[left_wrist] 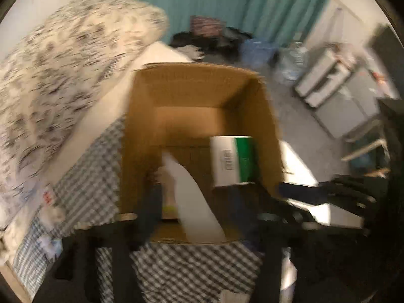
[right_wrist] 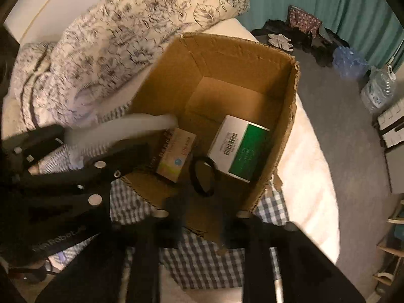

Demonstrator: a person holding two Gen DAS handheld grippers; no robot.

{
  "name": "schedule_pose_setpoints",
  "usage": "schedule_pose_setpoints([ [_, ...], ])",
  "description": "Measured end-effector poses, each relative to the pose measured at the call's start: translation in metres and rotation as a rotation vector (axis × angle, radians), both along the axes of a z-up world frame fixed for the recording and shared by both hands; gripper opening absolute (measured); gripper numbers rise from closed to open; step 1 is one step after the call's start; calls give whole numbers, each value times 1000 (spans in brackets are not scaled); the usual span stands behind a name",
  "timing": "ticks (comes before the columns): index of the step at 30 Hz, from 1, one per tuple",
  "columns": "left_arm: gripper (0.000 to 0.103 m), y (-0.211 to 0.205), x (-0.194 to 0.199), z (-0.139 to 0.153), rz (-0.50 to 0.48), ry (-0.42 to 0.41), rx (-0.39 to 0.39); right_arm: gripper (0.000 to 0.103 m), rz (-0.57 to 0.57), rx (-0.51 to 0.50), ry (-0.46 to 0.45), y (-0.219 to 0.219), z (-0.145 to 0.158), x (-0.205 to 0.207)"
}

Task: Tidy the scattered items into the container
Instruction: 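Open the left tool and right tool to drop tube and ring in the box, then withdraw both tools from the cardboard box back toward the remaining items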

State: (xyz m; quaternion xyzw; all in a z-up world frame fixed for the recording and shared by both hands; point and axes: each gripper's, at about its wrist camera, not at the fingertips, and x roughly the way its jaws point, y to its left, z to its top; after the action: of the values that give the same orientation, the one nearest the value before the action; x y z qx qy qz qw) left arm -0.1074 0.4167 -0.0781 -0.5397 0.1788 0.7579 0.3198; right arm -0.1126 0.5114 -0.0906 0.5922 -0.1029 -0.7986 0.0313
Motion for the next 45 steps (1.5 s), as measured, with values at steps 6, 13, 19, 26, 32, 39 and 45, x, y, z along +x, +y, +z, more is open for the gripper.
schedule_pose_setpoints([
  [6,91,-22,-10,2,73,7,8,57,-27,-9,7,1,3,0],
  [13,91,-56,-9,15,150,32,-7,57,-10,-4,25,-11,14,9],
  [19,92,-98,-1,36,240,89,-24,57,17,22,74,-29,36,22],
  [26,92,-158,19,55,363,131,-32,57,104,74,158,-64,65,41],
  [32,93,-230,42,67,521,172,-45,58,211,54,189,-103,73,56],
  [39,93,-314,75,58,735,134,-63,58,360,32,189,-151,72,68],
  [45,93,-369,113,50,873,111,-81,59,458,13,190,-188,69,76],
])
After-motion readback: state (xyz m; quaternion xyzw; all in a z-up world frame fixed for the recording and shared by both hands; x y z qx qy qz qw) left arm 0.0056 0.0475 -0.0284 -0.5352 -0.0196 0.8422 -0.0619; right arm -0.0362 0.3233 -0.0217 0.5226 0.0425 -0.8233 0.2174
